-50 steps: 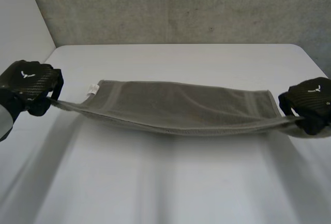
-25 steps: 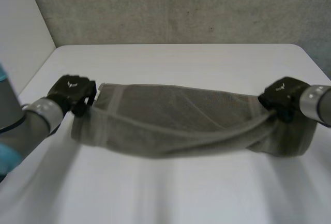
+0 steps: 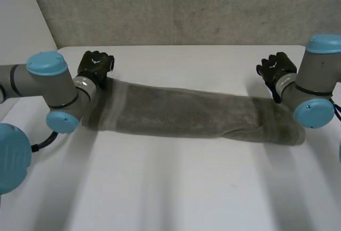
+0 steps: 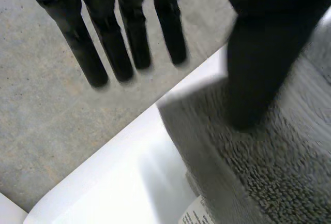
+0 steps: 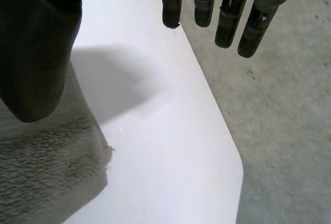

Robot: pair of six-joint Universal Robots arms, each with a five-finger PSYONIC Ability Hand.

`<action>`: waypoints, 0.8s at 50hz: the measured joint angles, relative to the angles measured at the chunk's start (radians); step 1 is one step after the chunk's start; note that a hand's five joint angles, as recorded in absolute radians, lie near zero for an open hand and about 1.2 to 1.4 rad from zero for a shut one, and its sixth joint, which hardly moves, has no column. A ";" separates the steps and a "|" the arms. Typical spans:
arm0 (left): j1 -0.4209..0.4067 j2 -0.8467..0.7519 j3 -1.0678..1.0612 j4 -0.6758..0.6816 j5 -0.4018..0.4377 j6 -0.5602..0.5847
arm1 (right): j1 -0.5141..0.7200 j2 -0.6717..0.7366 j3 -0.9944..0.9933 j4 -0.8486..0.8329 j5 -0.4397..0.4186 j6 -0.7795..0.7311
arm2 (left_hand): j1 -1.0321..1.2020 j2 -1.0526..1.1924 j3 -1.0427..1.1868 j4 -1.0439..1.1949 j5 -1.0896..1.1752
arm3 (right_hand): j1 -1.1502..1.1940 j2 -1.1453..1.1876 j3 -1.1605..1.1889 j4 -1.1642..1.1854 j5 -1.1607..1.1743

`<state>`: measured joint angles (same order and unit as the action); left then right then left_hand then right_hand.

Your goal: Fold the towel.

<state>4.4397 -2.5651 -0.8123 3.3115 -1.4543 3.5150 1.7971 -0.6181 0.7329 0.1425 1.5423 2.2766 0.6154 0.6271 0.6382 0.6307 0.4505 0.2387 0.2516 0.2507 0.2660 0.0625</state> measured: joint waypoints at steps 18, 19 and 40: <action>0.008 0.209 -0.238 -0.021 -0.068 -0.011 | -0.014 -0.299 0.256 0.026 0.047 0.171 | -0.441 -0.455 -0.468 -0.461 -0.421 | -0.006 0.000 0.000 0.000 0.000; 0.010 0.246 -0.279 -0.020 -0.067 -0.012 | -0.019 -0.341 0.304 0.026 0.039 0.182 | -0.442 -0.455 -0.468 -0.461 -0.422 | -0.006 0.000 0.000 0.000 0.000; 0.133 0.655 -0.835 0.041 0.163 -0.425 | -0.166 -0.587 0.937 -0.075 -0.146 0.373 | -0.439 -0.454 -0.466 -0.457 -0.423 | -0.003 0.000 0.000 0.000 0.003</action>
<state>4.5723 -1.9105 -1.6475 3.3526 -1.2918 3.0901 1.6308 -1.2050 1.6701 0.0674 1.3966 2.6494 0.1766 0.1730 0.1723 0.1732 0.0272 0.2355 0.2518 0.2508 0.2660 0.0650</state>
